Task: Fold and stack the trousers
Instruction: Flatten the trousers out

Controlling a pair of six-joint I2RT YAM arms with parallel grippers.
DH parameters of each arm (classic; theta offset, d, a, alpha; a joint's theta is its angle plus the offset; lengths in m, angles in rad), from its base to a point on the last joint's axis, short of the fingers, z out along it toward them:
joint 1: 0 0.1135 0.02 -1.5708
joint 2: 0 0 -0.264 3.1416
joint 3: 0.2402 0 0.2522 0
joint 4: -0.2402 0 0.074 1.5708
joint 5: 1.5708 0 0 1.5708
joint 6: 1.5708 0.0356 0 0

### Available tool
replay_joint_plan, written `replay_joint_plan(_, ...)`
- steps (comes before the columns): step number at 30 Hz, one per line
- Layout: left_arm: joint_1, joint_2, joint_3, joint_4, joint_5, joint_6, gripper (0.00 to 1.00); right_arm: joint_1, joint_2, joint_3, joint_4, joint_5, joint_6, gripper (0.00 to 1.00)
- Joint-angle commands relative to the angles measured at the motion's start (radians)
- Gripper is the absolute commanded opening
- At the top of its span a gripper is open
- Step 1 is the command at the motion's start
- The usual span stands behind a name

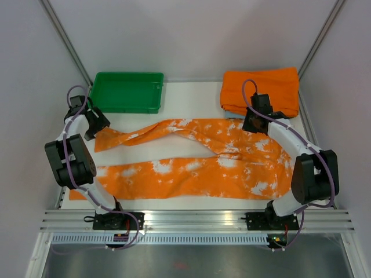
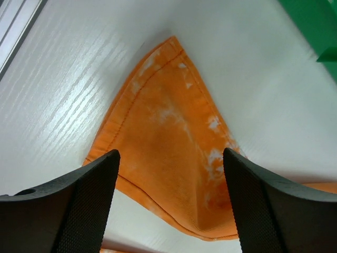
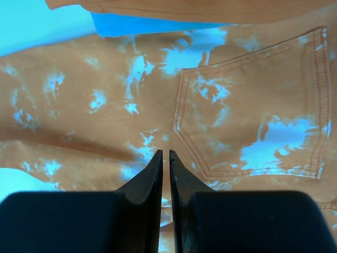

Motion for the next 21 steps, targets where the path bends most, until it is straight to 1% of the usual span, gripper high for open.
replay_joint_plan(1, -0.001, 0.051, -0.024, 0.003, -0.032, 0.033, 0.83, -0.003, 0.026, 0.025, 0.023, -0.016, 0.019, 0.15)
replay_joint_plan(2, 0.000, 0.057, -0.028, 0.010, -0.029, 0.029, 0.77, -0.003, 0.024, 0.023, 0.023, -0.011, 0.020, 0.15)
replay_joint_plan(3, -0.001, 0.066, -0.038, 0.016, -0.032, 0.025, 0.75, -0.003, 0.023, 0.022, 0.023, -0.008, 0.020, 0.15)
replay_joint_plan(4, -0.001, 0.067, -0.042, 0.029, -0.036, 0.019, 0.66, -0.003, 0.021, 0.019, 0.023, -0.002, 0.019, 0.15)
replay_joint_plan(6, 0.000, 0.068, -0.044, 0.032, -0.058, 0.015, 0.46, -0.003, 0.018, 0.016, 0.021, 0.019, 0.014, 0.15)
replay_joint_plan(7, 0.000, 0.065, -0.042, 0.032, -0.064, 0.015, 0.25, -0.005, 0.018, 0.014, 0.018, 0.022, 0.014, 0.15)
replay_joint_plan(8, -0.001, 0.059, -0.039, 0.027, -0.079, 0.016, 0.13, -0.005, 0.018, 0.010, 0.018, 0.024, 0.013, 0.15)
replay_joint_plan(9, 0.002, 0.051, -0.035, 0.027, -0.085, 0.018, 0.04, -0.005, 0.018, 0.007, 0.018, 0.024, 0.014, 0.14)
replay_joint_plan(10, 0.002, 0.042, -0.032, 0.023, -0.092, 0.021, 0.02, -0.005, 0.019, 0.002, 0.023, 0.021, 0.014, 0.14)
replay_joint_plan(13, 0.019, -0.001, -0.004, 0.000, -0.104, 0.019, 0.02, -0.005, 0.024, -0.009, 0.032, 0.006, 0.020, 0.14)
replay_joint_plan(15, 0.046, -0.050, 0.016, -0.031, -0.124, -0.008, 0.02, -0.005, 0.029, -0.010, 0.038, -0.010, 0.022, 0.14)
replay_joint_plan(16, 0.065, -0.070, 0.019, -0.037, -0.116, -0.057, 0.02, -0.005, 0.032, -0.012, 0.041, -0.014, 0.020, 0.14)
replay_joint_plan(17, 0.085, -0.090, 0.022, -0.042, -0.098, -0.083, 0.02, -0.003, 0.033, -0.013, 0.041, -0.019, 0.020, 0.14)
replay_joint_plan(18, 0.130, -0.123, 0.025, -0.053, -0.045, -0.118, 0.02, -0.005, 0.033, -0.015, 0.044, -0.025, 0.017, 0.14)
replay_joint_plan(19, 0.155, -0.134, 0.028, -0.057, -0.009, -0.178, 0.02, -0.005, 0.036, -0.015, 0.047, -0.034, 0.016, 0.14)
replay_joint_plan(21, 0.200, -0.147, 0.040, -0.095, 0.046, -0.223, 0.02, -0.005, 0.038, -0.018, 0.050, -0.042, 0.017, 0.14)
